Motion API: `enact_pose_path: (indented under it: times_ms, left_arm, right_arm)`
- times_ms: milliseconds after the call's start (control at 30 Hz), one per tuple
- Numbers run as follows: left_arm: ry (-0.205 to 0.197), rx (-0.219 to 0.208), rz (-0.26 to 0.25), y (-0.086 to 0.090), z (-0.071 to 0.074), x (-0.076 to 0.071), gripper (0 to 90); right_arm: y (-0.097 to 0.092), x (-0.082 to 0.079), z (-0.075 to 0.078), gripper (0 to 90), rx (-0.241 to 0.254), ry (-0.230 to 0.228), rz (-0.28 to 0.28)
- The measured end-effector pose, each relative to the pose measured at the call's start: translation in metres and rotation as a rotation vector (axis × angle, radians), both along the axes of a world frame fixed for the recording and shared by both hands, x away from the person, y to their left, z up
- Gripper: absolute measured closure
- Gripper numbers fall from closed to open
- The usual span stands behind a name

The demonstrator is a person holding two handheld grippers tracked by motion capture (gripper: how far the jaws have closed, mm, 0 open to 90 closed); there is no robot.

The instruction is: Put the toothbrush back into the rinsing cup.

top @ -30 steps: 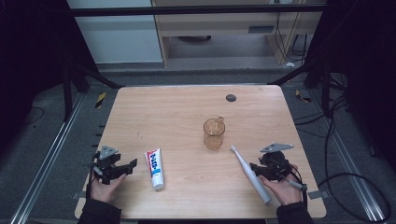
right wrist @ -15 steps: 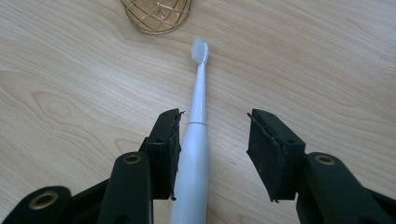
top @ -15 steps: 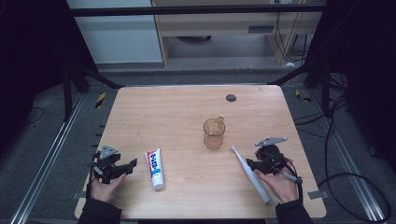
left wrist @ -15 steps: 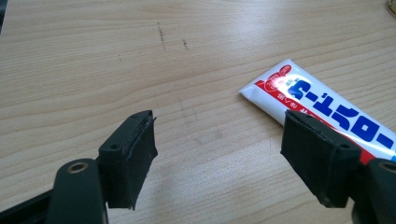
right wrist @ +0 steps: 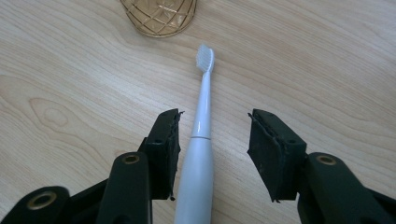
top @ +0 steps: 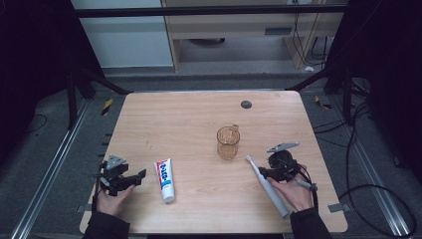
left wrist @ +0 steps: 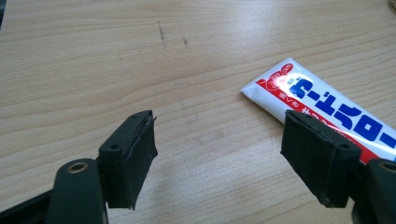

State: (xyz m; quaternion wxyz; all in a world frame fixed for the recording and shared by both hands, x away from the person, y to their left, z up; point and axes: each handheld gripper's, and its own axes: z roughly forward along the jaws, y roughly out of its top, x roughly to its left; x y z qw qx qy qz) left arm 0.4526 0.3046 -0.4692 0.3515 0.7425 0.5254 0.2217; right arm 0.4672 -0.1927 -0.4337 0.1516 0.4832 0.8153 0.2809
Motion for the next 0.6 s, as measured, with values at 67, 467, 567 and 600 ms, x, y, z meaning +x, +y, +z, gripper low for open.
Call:
enact_pose_path:
  times_ms: [67,467,567,600]
  left_arm:
    - [0.0,0.0,0.0,0.0,0.0,0.0,25.3]
    - [0.006,0.001,-0.003,0.0,-0.001,0.001,25.3]
    - [0.005,0.0,-0.003,0.0,-0.001,0.001,25.3]
    - [0.005,0.0,-0.003,0.001,-0.001,0.001,25.3]
  right_arm:
    - [0.002,0.003,-0.001,53.5,-0.005,0.011,0.002]
    - [0.008,0.013,-0.011,53.3,-0.054,0.089,0.01]
    - [0.01,0.013,-0.014,53.2,-0.059,0.108,0.017]
    - [0.01,0.013,-0.015,53.1,-0.06,0.115,0.019]
